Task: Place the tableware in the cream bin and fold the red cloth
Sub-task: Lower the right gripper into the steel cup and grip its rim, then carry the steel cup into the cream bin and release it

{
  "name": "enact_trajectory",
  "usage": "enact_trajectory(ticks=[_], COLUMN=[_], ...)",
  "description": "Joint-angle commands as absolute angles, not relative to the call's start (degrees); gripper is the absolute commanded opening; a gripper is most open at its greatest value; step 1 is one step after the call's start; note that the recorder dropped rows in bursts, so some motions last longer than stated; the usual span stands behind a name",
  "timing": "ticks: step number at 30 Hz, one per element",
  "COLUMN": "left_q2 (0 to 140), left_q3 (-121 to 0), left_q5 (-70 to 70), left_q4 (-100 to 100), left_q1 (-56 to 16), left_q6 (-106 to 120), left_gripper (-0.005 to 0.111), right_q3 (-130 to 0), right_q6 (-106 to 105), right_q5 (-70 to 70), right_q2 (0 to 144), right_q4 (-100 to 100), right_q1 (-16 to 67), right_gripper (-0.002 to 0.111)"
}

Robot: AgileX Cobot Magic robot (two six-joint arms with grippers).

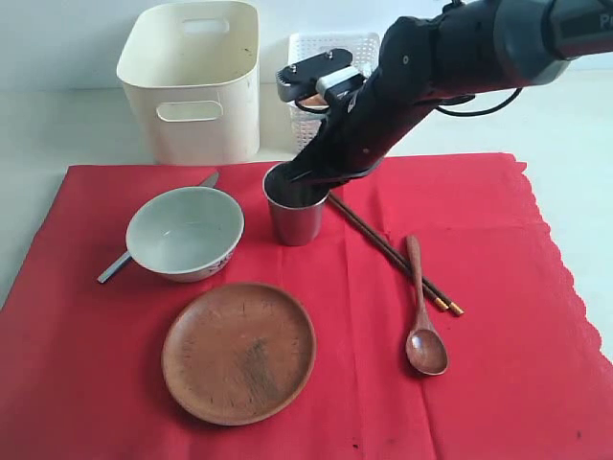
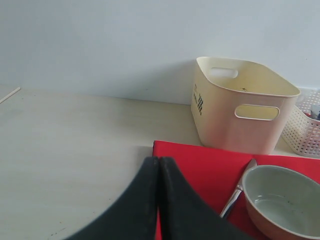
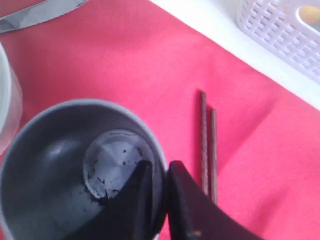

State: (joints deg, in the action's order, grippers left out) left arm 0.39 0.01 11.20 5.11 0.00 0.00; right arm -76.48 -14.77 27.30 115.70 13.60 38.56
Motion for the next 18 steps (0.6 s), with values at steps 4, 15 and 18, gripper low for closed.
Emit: enact_trajectory(ticks=[4, 15, 18], left_q2=[0.0, 0.0, 0.0], left_q3=[0.0, 0.0, 0.0], left_q5=[11.3, 11.3, 11.3], left_q4=[5.6, 5.6, 5.6], left_q1=[0.1, 0.1, 0.1], left_q6=[0.0, 0.0, 0.0], left_gripper=[0.003, 0.003, 0.003], right_q3=[-76.4, -76.4, -76.4], right_q6=[-15.2, -15.2, -15.2], right_q5=[26.4, 25.5, 23.2], right_q2=[113.6, 107.7, 105.8], right_q4=[16.3, 20.0, 22.0], right_q1=[38.6, 38.6, 38.6], right_gripper=[0.0, 0.0, 0.0])
